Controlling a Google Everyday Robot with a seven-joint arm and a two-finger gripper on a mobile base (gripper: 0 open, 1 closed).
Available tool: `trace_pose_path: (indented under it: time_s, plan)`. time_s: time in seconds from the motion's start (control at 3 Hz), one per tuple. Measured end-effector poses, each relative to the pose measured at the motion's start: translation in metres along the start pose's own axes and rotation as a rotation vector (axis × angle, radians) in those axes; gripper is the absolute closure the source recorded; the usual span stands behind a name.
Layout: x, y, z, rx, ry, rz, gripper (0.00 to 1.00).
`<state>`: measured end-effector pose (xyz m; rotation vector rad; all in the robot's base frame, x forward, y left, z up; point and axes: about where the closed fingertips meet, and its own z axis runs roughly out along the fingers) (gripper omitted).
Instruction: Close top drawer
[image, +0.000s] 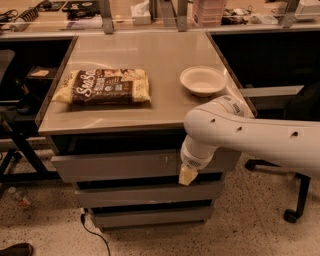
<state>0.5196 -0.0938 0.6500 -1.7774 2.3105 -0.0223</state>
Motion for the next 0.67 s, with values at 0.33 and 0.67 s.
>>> trace_pose_path:
  time_s: [0.33,0.67]
  plan:
    - [0.0000,0.0000,0.0000,0.000,0.000,0.000,0.00]
    - [0.0000,0.0000,0.0000,0.000,0.000,0.000,0.00]
